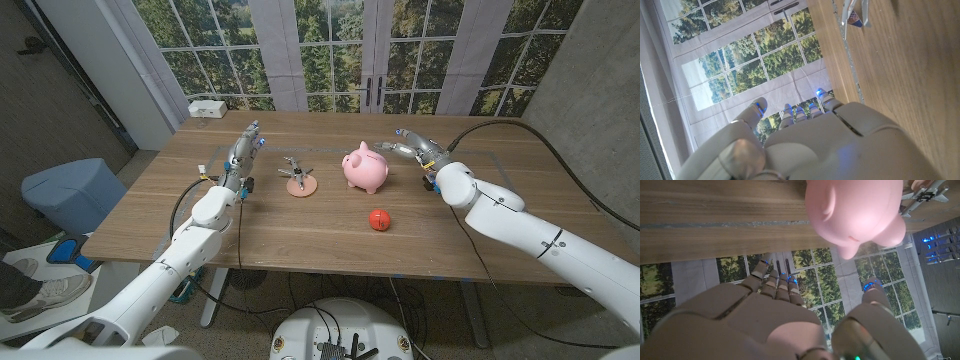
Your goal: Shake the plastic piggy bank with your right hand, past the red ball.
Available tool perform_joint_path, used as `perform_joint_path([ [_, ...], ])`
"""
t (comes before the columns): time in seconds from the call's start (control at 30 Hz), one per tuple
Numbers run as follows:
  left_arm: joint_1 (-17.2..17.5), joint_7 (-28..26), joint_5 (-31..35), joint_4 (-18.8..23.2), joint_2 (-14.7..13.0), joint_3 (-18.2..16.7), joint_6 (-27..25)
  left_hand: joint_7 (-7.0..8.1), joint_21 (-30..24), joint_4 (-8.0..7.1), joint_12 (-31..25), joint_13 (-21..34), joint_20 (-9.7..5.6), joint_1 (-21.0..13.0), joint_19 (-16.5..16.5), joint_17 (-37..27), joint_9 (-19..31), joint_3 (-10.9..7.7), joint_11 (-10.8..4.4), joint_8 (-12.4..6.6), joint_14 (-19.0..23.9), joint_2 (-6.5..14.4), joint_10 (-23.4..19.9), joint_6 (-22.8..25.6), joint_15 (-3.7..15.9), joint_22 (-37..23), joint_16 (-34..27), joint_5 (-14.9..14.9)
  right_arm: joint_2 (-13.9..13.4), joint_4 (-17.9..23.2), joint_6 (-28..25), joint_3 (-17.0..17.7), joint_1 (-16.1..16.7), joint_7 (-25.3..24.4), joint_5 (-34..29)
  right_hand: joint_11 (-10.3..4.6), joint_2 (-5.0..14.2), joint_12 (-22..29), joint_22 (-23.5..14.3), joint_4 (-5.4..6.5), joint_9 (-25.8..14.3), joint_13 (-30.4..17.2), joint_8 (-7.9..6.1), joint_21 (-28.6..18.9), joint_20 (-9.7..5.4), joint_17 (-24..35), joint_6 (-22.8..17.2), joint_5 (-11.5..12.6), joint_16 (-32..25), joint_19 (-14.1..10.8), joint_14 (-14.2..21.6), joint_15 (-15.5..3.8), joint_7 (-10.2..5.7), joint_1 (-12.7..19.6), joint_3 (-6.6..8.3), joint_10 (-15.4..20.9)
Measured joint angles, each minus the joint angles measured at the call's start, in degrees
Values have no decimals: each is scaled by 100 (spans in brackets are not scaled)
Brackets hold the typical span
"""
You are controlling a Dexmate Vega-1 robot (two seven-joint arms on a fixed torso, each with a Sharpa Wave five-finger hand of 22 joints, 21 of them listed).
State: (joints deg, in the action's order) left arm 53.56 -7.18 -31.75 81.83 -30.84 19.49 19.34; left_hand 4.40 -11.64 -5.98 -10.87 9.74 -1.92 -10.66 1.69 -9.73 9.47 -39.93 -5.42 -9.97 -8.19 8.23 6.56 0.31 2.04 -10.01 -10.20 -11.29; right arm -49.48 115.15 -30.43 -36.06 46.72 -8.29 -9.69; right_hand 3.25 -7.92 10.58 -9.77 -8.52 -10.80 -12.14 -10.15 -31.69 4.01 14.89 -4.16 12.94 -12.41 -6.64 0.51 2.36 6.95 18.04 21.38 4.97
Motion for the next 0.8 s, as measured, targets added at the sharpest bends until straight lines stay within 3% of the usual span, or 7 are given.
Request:
perform_joint_path([
  [0.47, 74, 3, -28, 29, -14, -43, 58, -21, 0, 0, 0, 0, -12, 0, 50, 0, 0, 0, 0, 0, 32, 0, 0, -21, -31, 0, 0, 0, -82, 265, -466, -475, -371, 657, -664, -50, -120, 46, 0, -35, -28, -26, -67, 41, 82, 1, 31, 86, -40, -82, 33, -33, -31, 119, -108, -49],
  [0.77, 122, 15, -53, 30, -12, -68, 122, -53, 1, 0, 0, 0, -12, 0, 50, -29, 0, 0, 31, 0, 32, 0, -31, 10, -31, 0, 0, 0, -54, 344, -710, -794, -628, 1159, -1175, -52, -257, 90, 1, -98, -27, -53, -117, 119, 19, 12, 29, 191, -75, -145, 54, -53, -33, 284, -171, -46],
  [0.8, 123, 15, -53, 30, -12, -69, 123, -53, 1, 0, 0, -1, -12, 0, 50, -29, 0, 0, 31, 0, 32, 0, -31, 10, -31, 0, 0, 0, -51, 345, -714, -808, -638, 1168, -1183, -95, -205, 90, 1, -114, -35, -53, -133, 134, 18, 16, 7, 197, -84, -146, 75, -74, -55, 367, -187, -3],
])
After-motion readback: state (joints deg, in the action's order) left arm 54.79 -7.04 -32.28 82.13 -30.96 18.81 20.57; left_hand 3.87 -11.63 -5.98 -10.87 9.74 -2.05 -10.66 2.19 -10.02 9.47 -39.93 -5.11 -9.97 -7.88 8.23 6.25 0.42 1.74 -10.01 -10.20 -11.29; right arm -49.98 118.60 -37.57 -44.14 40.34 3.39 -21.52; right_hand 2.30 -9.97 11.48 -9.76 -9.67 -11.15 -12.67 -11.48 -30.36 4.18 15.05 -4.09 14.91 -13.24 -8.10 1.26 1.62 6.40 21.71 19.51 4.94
